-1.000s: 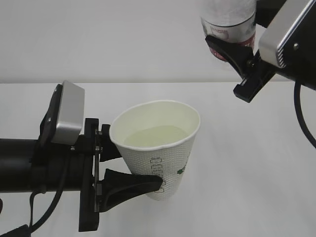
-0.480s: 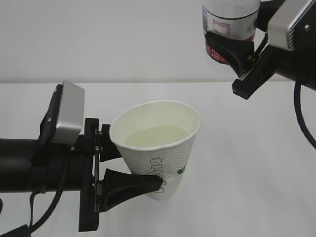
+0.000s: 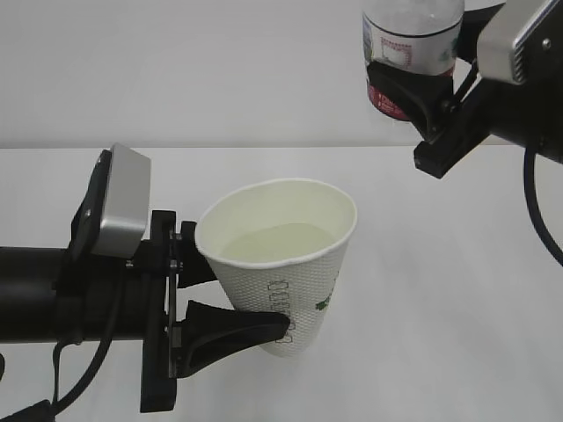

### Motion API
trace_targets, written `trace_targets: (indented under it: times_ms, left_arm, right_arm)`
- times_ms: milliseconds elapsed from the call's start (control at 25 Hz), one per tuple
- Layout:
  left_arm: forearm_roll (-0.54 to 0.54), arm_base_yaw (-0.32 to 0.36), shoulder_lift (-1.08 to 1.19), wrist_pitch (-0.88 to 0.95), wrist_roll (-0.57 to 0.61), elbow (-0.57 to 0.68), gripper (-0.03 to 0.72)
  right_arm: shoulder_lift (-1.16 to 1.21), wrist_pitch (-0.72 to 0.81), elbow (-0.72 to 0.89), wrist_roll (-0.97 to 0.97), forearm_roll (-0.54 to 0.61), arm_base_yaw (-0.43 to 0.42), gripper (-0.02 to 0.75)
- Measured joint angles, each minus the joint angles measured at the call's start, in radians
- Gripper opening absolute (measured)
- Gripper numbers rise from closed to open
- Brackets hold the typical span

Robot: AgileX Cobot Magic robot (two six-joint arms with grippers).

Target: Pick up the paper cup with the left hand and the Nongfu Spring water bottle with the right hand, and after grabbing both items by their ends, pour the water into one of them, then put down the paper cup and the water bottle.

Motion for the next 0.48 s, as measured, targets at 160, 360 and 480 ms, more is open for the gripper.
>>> trace_targets:
  times_ms: [160, 360, 480]
  left_arm:
    - [0.000, 0.000, 0.000, 0.000, 0.000, 0.000, 0.438]
    - [0.000, 0.000, 0.000, 0.000, 0.000, 0.000, 0.438]
    - [0.000, 0.000, 0.000, 0.000, 0.000, 0.000, 0.438]
  right_arm:
    - [0.000, 0.015, 0.000, 0.013, 0.043, 0.000, 0.450]
    - [0.000, 0.068, 0.000, 0.013, 0.128, 0.000, 0.450]
    - [0.000, 0.092, 0.000, 0.009, 0.175, 0.000, 0.450]
